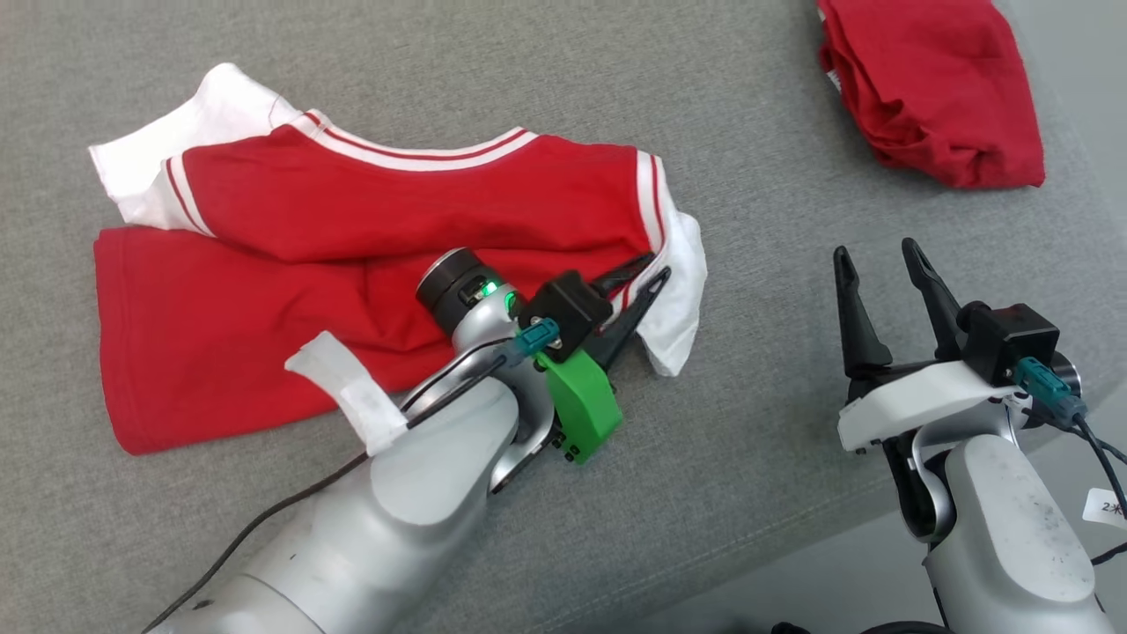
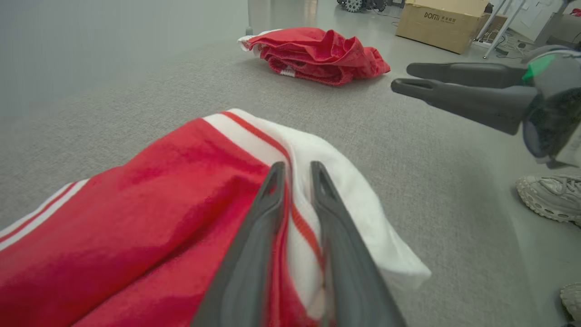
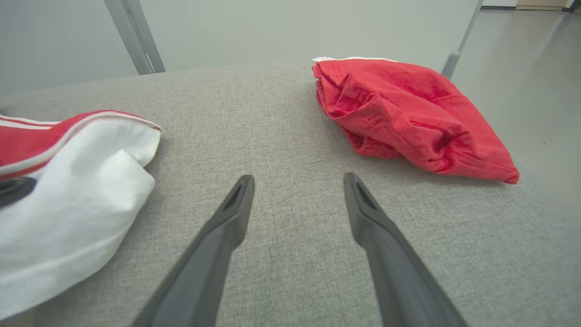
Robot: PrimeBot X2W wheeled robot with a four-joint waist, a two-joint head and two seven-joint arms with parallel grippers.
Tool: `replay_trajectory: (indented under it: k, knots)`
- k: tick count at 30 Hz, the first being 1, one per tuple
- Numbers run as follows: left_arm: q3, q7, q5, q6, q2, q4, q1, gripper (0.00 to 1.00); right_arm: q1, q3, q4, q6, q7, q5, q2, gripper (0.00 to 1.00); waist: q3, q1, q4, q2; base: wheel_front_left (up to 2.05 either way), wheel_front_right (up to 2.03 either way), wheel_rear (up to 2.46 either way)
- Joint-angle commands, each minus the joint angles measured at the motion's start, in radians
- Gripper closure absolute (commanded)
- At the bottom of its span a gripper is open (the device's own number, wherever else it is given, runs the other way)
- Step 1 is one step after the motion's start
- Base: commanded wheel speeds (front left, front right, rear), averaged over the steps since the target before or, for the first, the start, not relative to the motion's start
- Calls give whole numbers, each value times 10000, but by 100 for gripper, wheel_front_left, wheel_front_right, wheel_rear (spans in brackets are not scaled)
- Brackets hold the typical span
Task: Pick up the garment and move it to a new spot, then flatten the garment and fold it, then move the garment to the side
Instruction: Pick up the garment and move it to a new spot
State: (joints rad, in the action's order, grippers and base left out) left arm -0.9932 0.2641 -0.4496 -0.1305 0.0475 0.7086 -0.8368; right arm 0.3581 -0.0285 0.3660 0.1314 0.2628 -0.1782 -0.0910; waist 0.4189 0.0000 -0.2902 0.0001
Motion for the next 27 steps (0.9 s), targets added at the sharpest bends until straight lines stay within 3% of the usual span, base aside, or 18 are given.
replay_trajectory:
  k: [1, 8, 16, 27]
  knots:
    - [269, 1, -94, 3, 151, 38, 237, 0, -118, 61, -32, -15, 27, 32, 20, 0, -355, 0, -144, -1, 0, 0, 0]
    - [2295, 1, 376, 289, 504, -535, 1287, 0, -321, 130, -158, -15, 27, 121, 41, 0, -909, 0, 433, -1, 0, 0, 0]
    - [5281, 1, 1167, 734, 849, -1641, 3118, 0, -522, -65, -177, -15, 27, 202, 44, 0, -1699, 0, 1256, -1, 0, 0, 0]
    - [8363, 1, 2285, 999, 639, -2634, 5720, 0, -1080, 39, -85, -15, 27, 239, 125, 0, -2768, 0, 1962, -1, 0, 0, 0]
